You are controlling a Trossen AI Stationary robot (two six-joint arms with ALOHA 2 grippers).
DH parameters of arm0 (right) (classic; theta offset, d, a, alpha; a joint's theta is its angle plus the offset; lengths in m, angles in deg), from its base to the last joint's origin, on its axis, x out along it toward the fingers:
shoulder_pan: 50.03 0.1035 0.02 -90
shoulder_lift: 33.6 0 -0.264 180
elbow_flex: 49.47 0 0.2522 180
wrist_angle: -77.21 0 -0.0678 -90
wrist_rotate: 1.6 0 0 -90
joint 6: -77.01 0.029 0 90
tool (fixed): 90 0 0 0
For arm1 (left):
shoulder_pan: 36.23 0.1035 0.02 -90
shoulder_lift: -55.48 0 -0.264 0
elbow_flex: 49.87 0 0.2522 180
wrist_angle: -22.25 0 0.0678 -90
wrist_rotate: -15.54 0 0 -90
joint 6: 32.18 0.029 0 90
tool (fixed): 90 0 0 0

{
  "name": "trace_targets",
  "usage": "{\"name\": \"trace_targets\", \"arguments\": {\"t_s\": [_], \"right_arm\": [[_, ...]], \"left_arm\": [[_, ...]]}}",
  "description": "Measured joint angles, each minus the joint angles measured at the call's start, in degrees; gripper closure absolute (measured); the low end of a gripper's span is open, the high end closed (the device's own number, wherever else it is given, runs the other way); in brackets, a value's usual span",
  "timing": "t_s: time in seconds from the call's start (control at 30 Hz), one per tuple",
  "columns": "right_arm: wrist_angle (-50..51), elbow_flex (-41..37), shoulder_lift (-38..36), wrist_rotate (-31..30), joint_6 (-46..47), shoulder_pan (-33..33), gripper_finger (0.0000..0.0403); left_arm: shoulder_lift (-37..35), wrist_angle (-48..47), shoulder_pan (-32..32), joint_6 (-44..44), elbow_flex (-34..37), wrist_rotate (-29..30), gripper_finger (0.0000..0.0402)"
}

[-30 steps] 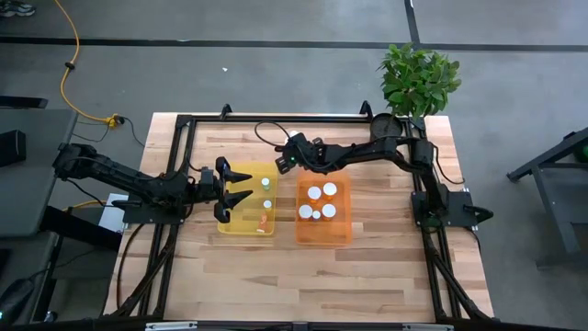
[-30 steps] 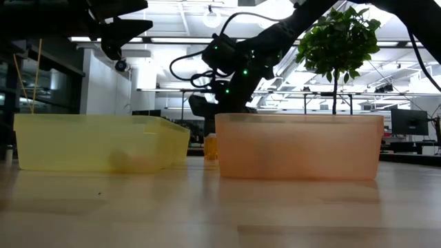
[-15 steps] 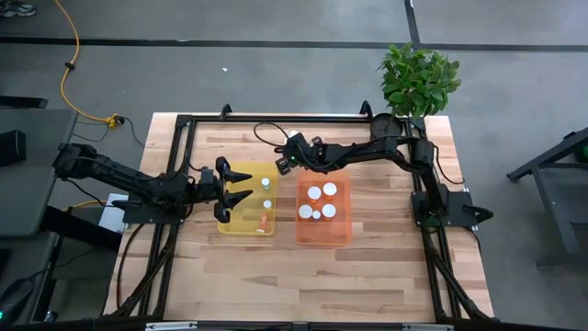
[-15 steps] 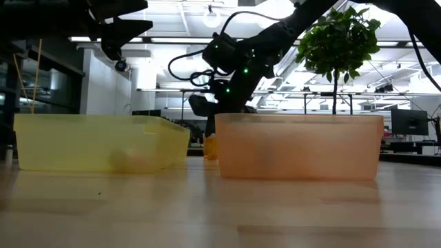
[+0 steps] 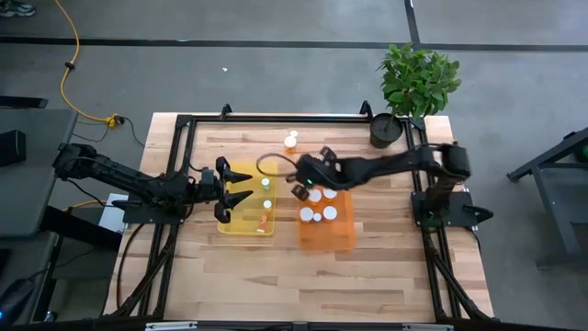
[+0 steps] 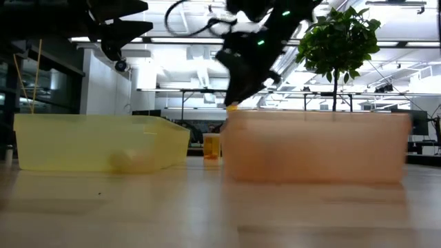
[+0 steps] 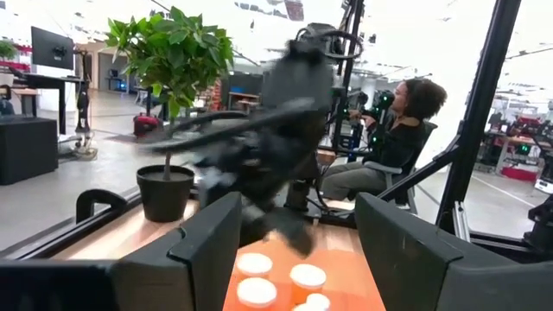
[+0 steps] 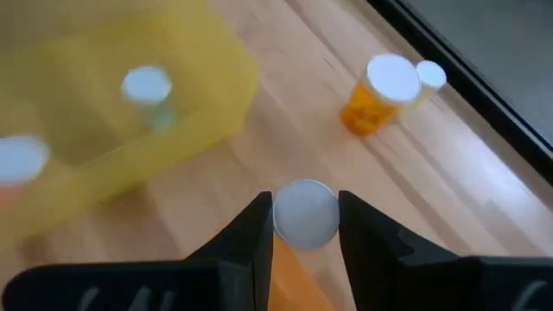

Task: Pick and place medicine bottles into bin by pill shape (circle, oval)
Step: Put the orange bottle pill into the yellow bin

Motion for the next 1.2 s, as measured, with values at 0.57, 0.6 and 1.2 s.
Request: {"name": "trace_targets", "arguments": {"t_s": [0.57, 0.6, 1.2], "right_arm": [[-49.1, -35.4, -27.9, 1.8, -6.4, 9.9, 0.0311], [-48.7, -35.4, -28.4, 1.8, -6.3, 9.8, 0.0311], [-53.2, -35.2, -25.3, 3.8, -6.1, 9.7, 0.0311]], "left_arm": [[0.0, -0.5, 0.0, 0.0, 0.0, -2.4, 0.0183], [0.0, -0.6, 0.0, 0.0, 0.0, -2.5, 0.0183], [0.0, -0.6, 0.0, 0.4, 0.0, -2.4, 0.0183]]}}
